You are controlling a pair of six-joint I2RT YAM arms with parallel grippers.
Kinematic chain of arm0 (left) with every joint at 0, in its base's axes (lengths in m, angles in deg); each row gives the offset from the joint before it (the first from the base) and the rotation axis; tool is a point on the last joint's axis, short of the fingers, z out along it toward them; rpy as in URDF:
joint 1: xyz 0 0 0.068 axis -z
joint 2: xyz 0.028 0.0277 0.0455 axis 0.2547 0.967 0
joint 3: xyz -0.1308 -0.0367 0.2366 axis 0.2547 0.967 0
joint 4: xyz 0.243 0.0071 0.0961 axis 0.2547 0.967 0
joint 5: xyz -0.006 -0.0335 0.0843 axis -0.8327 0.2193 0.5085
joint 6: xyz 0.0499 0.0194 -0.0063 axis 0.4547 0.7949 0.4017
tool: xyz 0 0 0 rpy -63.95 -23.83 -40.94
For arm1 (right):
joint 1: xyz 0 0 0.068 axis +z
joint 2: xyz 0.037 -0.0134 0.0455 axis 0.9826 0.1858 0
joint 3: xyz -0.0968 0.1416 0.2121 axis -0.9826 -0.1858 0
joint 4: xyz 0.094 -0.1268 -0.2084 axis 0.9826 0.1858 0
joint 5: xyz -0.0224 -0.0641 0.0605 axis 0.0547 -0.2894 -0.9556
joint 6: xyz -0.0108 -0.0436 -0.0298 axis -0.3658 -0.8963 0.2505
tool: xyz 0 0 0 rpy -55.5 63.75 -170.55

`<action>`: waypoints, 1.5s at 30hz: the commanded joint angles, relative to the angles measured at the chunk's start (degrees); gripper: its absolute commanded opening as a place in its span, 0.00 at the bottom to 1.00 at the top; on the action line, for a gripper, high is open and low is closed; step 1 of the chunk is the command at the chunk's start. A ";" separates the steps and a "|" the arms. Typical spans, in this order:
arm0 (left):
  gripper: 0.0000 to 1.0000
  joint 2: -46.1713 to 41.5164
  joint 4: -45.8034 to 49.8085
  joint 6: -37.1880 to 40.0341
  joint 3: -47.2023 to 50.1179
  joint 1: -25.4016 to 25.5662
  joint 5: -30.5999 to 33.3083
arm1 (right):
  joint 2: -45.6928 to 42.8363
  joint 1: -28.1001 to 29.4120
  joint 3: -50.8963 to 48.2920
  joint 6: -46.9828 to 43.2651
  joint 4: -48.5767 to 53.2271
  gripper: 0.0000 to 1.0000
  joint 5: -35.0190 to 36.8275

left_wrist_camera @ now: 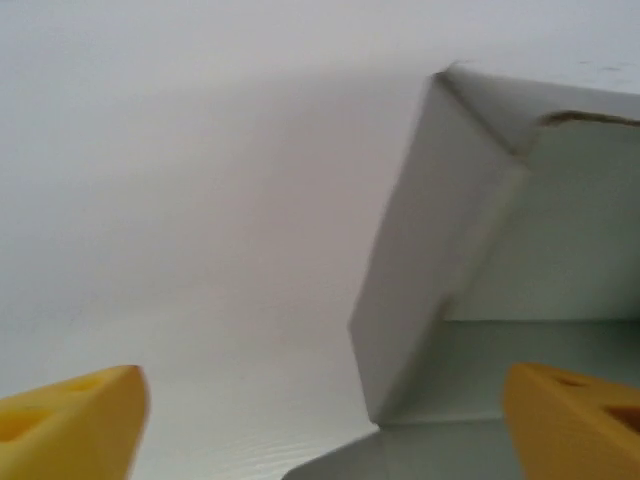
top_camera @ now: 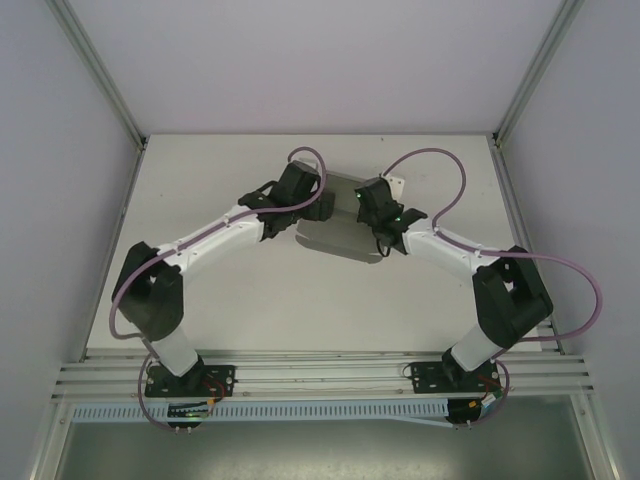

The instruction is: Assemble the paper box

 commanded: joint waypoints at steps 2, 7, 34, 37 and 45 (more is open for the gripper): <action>0.99 -5.37 -4.71 0.48 3.46 -0.88 -9.19 | -1.86 -2.13 -0.77 -11.09 -1.89 0.00 -9.70; 0.98 -12.21 -9.16 -3.28 10.32 -6.50 -18.96 | -0.68 -5.89 2.67 -34.59 3.82 0.00 -24.76; 0.99 -21.41 -10.60 -12.49 31.13 -29.61 -24.96 | 25.00 8.95 26.62 -133.75 23.67 0.07 -19.81; 0.99 -20.87 -10.14 -13.01 31.44 -29.88 -24.28 | 26.99 11.01 28.57 -135.69 26.56 0.10 -20.20; 0.98 -20.11 -9.55 -12.85 31.00 -29.97 -23.06 | 25.92 11.93 30.43 -127.68 27.14 0.48 -19.94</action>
